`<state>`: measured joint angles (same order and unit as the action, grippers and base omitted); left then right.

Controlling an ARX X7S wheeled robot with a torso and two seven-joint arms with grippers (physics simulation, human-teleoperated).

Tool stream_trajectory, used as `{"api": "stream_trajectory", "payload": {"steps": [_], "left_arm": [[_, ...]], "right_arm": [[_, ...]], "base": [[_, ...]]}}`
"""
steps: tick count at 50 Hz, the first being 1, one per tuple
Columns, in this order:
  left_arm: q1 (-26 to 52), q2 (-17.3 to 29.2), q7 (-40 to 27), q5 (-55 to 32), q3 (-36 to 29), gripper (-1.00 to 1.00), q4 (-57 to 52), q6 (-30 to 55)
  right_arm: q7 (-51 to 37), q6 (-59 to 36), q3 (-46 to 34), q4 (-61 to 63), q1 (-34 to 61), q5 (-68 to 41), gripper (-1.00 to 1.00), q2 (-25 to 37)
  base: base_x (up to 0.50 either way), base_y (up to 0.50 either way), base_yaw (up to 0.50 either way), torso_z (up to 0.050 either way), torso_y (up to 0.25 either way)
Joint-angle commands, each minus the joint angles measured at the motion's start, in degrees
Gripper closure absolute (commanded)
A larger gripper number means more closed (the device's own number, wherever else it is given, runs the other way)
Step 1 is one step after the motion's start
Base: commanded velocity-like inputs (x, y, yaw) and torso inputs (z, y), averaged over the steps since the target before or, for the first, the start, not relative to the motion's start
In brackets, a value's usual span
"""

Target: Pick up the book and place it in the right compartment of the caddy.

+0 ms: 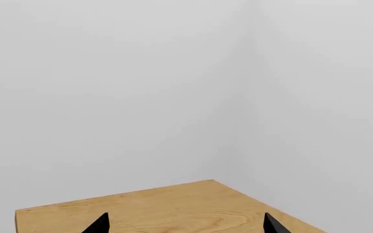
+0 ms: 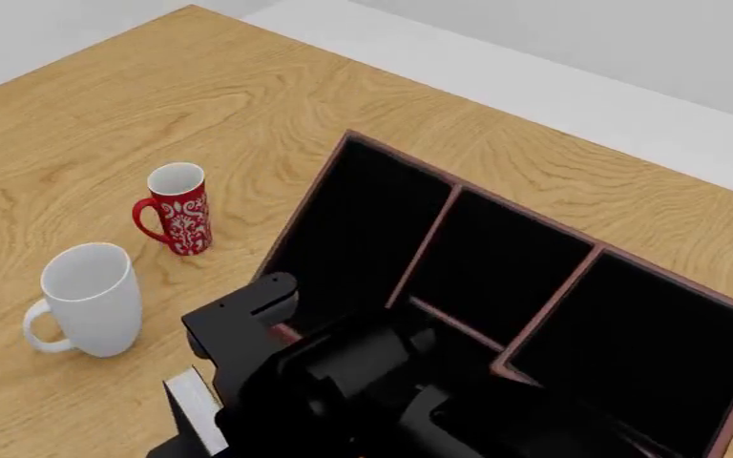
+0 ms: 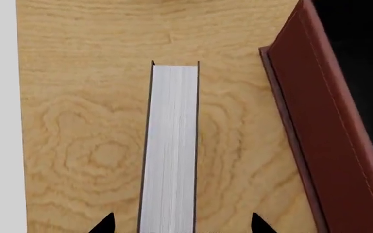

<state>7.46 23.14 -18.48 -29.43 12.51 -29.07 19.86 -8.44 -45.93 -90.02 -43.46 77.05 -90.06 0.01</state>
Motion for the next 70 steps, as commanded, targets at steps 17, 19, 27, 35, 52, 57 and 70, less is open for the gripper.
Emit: {"api": "stream_trajectory", "payload": {"steps": [17,19,27,35,52,57,70], "left_arm": [[-0.2,0.4,-0.2,-0.2,-0.1,-1.0,-0.2,-0.3],[-0.2,0.4,-0.1,-0.2,-0.2,-1.0,-0.1,-0.4],[-0.2,0.4,-0.1,-0.3,-0.3,-1.0,0.0,-0.5],[-0.2,0.5,-0.2,-0.3,-0.4,-1.0,0.2,-0.6],[-0.2,0.7,-0.4,-0.6,-0.3,-1.0,0.1,-0.7],[-0.3,0.8,-0.7,-0.8,0.0,-1.0,-0.2,-0.6],[-0.7,1.1,-1.0,-1.6,0.7,-1.0,-1.0,-0.4]], "right_arm": [[2.3,0.7,0.2,-1.0,-4.0,3.1,-1.0,0.0],[2.6,0.8,0.3,-1.2,-4.3,3.4,-1.0,0.0],[2.9,0.8,0.3,-1.3,-5.3,3.9,-1.0,0.0],[1.5,0.8,0.4,-0.9,-4.7,5.2,1.0,0.0],[-4.2,4.7,0.5,0.9,-1.3,5.9,1.0,0.0],[-5.3,5.0,0.4,2.9,-0.5,5.6,1.0,0.0],[-7.3,5.9,0.4,7.0,3.9,3.3,1.0,0.0]], "base": [[0.0,0.0,0.0,0.0,0.0],[0.0,0.0,0.0,0.0,0.0],[0.0,0.0,0.0,0.0,0.0],[0.0,0.0,0.0,0.0,0.0],[0.0,0.0,0.0,0.0,0.0],[0.0,0.0,0.0,0.0,0.0],[0.0,0.0,0.0,0.0,0.0]]}}
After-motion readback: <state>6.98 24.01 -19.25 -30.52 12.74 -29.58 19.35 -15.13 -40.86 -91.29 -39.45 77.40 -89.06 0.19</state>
